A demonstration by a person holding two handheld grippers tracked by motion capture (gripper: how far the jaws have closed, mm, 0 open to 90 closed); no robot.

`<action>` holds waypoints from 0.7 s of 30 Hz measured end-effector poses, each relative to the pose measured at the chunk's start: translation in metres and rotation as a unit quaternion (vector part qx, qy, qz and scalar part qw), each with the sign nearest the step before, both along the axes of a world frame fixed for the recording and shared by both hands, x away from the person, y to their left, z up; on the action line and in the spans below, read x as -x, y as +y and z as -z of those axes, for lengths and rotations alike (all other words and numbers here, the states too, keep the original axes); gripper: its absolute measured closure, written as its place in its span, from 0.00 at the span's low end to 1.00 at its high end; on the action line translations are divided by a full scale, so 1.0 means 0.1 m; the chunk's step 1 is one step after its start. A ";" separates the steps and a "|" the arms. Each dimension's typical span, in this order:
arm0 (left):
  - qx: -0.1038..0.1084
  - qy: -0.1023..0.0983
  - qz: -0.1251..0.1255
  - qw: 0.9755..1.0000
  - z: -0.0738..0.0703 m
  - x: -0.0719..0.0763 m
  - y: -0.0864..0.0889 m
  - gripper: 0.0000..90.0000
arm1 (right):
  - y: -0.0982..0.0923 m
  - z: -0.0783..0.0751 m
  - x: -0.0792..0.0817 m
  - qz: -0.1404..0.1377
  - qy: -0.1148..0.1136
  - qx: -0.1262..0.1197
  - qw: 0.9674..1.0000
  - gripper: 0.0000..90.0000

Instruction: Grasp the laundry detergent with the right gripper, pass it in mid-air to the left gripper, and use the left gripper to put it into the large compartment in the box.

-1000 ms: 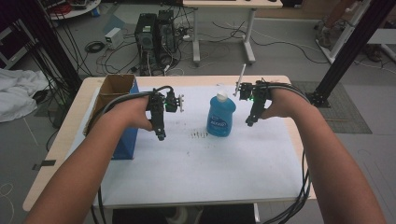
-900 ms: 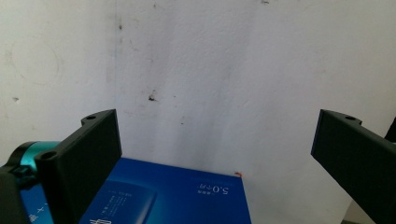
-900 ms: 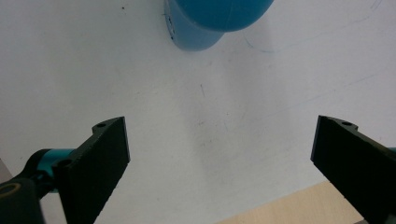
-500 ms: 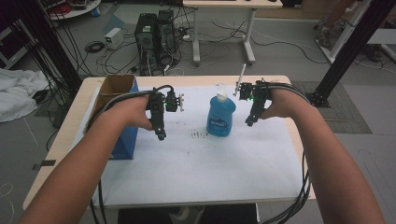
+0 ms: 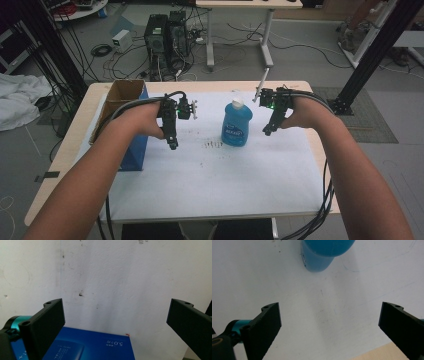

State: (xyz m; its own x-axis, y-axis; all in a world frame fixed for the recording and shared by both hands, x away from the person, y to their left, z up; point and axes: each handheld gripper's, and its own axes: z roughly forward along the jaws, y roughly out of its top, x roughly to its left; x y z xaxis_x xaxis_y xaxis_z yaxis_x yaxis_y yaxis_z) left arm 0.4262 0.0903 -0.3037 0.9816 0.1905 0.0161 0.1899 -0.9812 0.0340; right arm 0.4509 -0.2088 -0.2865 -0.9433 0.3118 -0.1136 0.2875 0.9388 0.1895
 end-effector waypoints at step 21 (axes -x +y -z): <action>0.009 -0.013 -0.005 1.000 -0.07 0.10 0.09 0.02 | -0.24 -0.01 0.17 0.048 0.013 -0.188 0.981 0.02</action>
State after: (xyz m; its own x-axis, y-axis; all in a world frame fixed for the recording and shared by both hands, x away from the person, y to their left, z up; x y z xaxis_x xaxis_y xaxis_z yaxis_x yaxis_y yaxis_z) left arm 0.4157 0.0994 -0.2972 0.9788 0.2012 0.0386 0.1989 -0.9784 0.0568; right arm 0.4342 -0.2325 -0.2850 -0.9083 0.4151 0.0508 0.3812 0.7717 0.5091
